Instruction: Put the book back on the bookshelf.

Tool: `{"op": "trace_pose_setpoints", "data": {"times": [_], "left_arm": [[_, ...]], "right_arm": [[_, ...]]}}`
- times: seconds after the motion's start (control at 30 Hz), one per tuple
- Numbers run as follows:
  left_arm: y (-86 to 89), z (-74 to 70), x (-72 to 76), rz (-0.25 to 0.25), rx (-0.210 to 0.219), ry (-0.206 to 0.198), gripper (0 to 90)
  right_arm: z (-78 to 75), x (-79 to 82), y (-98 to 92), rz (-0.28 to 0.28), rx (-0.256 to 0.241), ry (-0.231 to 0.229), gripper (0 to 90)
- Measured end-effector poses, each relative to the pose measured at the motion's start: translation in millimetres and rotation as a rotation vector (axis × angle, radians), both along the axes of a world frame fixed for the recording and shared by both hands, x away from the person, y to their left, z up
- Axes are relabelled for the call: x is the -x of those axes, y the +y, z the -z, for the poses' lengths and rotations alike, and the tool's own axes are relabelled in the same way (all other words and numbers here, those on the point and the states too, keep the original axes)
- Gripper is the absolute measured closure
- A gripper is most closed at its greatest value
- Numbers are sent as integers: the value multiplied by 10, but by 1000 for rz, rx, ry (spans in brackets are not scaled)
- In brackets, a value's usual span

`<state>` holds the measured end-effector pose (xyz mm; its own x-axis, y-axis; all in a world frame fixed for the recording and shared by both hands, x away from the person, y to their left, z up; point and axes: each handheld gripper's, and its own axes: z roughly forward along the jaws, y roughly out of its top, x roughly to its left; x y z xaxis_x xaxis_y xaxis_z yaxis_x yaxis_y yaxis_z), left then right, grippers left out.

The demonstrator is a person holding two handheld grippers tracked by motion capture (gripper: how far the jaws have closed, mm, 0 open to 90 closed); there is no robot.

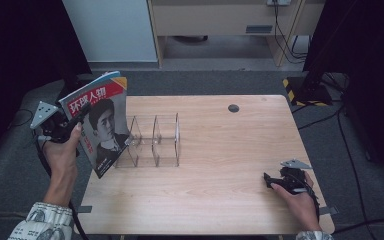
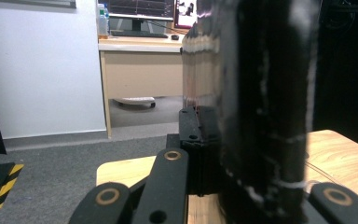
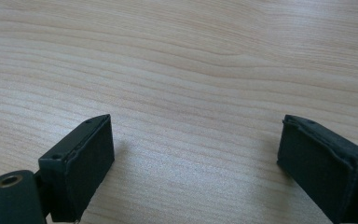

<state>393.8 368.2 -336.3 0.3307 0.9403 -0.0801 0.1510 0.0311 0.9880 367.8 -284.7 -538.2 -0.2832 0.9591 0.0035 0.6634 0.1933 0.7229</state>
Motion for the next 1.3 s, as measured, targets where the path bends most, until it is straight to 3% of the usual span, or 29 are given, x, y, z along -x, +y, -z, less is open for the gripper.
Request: {"op": "trace_pose_setpoints", "data": {"times": [0.5, 1.3], "left_arm": [[-88, 116, 26, 21, 11, -60, 871], [-87, 361, 57, 25, 39, -82, 870]], "right_arm": [[0, 3, -2, -2, 1, 0, 108], [-1, 8, -5, -4, 3, 1, 108]]}}
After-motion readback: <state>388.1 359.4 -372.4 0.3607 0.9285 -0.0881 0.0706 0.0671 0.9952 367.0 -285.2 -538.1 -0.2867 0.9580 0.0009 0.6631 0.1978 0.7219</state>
